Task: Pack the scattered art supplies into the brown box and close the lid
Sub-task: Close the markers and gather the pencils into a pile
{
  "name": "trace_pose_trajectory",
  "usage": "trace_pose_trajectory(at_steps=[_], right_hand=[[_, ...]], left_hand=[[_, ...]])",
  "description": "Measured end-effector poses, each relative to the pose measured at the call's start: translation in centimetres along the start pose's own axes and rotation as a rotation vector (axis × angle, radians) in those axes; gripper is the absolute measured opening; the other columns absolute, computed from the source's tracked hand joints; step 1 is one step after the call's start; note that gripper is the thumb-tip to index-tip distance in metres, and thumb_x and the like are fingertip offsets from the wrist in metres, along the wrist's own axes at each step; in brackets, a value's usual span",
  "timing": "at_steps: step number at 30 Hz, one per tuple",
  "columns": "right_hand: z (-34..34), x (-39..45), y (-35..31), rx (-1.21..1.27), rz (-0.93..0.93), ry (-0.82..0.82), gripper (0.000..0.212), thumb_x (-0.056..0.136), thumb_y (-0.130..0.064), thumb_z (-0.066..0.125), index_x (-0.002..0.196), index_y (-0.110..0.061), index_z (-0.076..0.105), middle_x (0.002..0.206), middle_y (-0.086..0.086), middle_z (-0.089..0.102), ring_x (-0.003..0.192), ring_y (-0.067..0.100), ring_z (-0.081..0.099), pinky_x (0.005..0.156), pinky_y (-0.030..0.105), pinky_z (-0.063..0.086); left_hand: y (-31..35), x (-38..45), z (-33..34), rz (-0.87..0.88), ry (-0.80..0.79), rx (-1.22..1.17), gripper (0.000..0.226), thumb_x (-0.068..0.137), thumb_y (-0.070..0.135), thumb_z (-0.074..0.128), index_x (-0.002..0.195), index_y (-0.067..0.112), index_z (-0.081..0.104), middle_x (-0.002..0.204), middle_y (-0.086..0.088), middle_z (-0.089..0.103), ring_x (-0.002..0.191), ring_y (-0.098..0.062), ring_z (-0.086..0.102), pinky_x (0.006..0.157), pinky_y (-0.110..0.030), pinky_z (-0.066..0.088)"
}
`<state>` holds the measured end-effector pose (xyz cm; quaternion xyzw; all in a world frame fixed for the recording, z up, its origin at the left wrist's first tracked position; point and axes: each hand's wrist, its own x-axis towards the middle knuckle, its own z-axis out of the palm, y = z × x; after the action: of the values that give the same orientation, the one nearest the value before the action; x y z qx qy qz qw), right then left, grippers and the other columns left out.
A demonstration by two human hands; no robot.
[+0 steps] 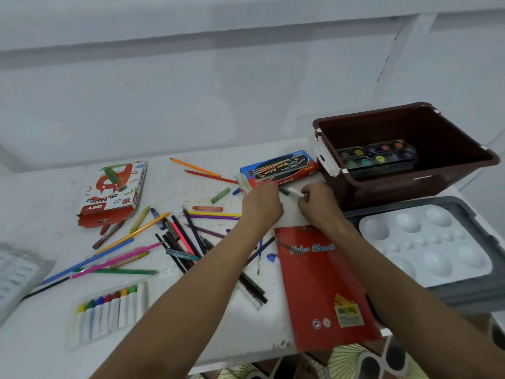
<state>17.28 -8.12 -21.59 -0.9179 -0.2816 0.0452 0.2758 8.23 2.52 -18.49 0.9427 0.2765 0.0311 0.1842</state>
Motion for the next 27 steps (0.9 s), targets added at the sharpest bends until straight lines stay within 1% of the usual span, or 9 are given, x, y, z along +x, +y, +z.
trace_pose_trajectory(at_steps=[5, 8, 12, 17, 19, 21, 24, 25, 27], right_hand=[[-1.8, -3.3, -1.8, 0.132, -0.062, 0.020, 0.023, 0.086, -0.017, 0.062, 0.107, -0.011, 0.068, 0.097, 0.006, 0.064, 0.084, 0.016, 0.059, 0.077, 0.025, 0.047], [-2.7, -5.3, -4.0, 0.296, -0.089, -0.032, 0.019, 0.085, -0.016, 0.065, 0.104, -0.016, 0.070, 0.089, -0.003, 0.064, 0.076, 0.008, 0.059, 0.069, 0.015, 0.043], [-2.4, -7.5, -8.2, 0.505, -0.126, -0.153, 0.019, 0.082, -0.020, 0.070, 0.101, -0.020, 0.069, 0.087, -0.009, 0.064, 0.079, 0.002, 0.060, 0.067, 0.009, 0.046], [0.7, -10.3, -13.5, 0.617, -0.206, -0.363, 0.015, 0.081, -0.015, 0.073, 0.095, -0.011, 0.071, 0.083, -0.001, 0.069, 0.073, 0.002, 0.063, 0.069, 0.013, 0.049], [2.3, -11.4, -15.3, 0.640, -0.263, -0.439, 0.012, 0.082, -0.011, 0.071, 0.094, -0.009, 0.071, 0.082, 0.002, 0.070, 0.071, -0.001, 0.064, 0.070, 0.014, 0.052], [3.9, -12.2, -16.8, 0.639, -0.313, -0.491, 0.010, 0.083, -0.012, 0.069, 0.093, -0.013, 0.070, 0.084, 0.003, 0.072, 0.077, 0.006, 0.068, 0.077, 0.028, 0.057], [5.1, -13.3, -18.8, 0.572, -0.410, -0.559, 0.016, 0.085, -0.019, 0.066, 0.092, -0.005, 0.067, 0.082, 0.017, 0.067, 0.075, 0.027, 0.064, 0.073, 0.041, 0.054], [5.5, -13.5, -19.2, 0.554, -0.424, -0.574, 0.019, 0.085, -0.021, 0.066, 0.094, -0.004, 0.067, 0.080, 0.020, 0.065, 0.071, 0.028, 0.062, 0.070, 0.040, 0.052], [6.3, -13.5, -19.8, 0.466, -0.433, -0.565, 0.020, 0.084, -0.023, 0.068, 0.095, -0.007, 0.068, 0.067, 0.011, 0.064, 0.062, 0.010, 0.058, 0.064, 0.027, 0.050]], left_hand=[[-1.8, -2.1, -1.8, -0.051, 0.032, -0.218, 0.037, 0.085, 0.012, 0.058, 0.122, 0.017, 0.058, 0.113, -0.005, 0.063, 0.097, -0.022, 0.061, 0.075, -0.027, 0.047], [-4.0, -4.2, -3.6, -0.087, 0.075, -0.336, 0.037, 0.084, 0.016, 0.062, 0.121, 0.016, 0.059, 0.105, -0.006, 0.068, 0.088, -0.019, 0.063, 0.075, -0.024, 0.048], [-7.8, -8.3, -6.0, -0.178, 0.117, -0.379, 0.040, 0.084, 0.025, 0.065, 0.123, 0.017, 0.059, 0.093, 0.000, 0.067, 0.077, -0.013, 0.061, 0.069, -0.021, 0.045], [-13.1, -14.7, -8.1, -0.283, 0.172, -0.358, 0.034, 0.080, 0.029, 0.066, 0.113, 0.023, 0.063, 0.082, 0.004, 0.068, 0.070, -0.010, 0.063, 0.062, -0.021, 0.049], [-15.2, -17.0, -8.6, -0.364, 0.177, -0.376, 0.035, 0.078, 0.028, 0.067, 0.113, 0.025, 0.064, 0.081, 0.004, 0.069, 0.072, -0.013, 0.066, 0.072, -0.031, 0.056], [-17.1, -19.0, -9.0, -0.445, 0.170, -0.394, 0.037, 0.078, 0.027, 0.068, 0.115, 0.025, 0.063, 0.082, 0.005, 0.070, 0.073, -0.013, 0.068, 0.076, -0.033, 0.056], [-19.2, -21.1, -9.4, -0.535, 0.165, -0.396, 0.035, 0.079, 0.028, 0.068, 0.113, 0.025, 0.063, 0.081, 0.004, 0.071, 0.074, -0.011, 0.067, 0.067, -0.025, 0.054], [-19.6, -21.6, -9.4, -0.552, 0.161, -0.394, 0.034, 0.079, 0.028, 0.068, 0.112, 0.026, 0.063, 0.081, 0.003, 0.071, 0.074, -0.011, 0.067, 0.066, -0.024, 0.053], [-19.9, -22.1, -9.2, -0.572, 0.148, -0.407, 0.035, 0.079, 0.028, 0.068, 0.113, 0.027, 0.063, 0.082, 0.004, 0.071, 0.073, -0.011, 0.067, 0.069, -0.026, 0.056]])
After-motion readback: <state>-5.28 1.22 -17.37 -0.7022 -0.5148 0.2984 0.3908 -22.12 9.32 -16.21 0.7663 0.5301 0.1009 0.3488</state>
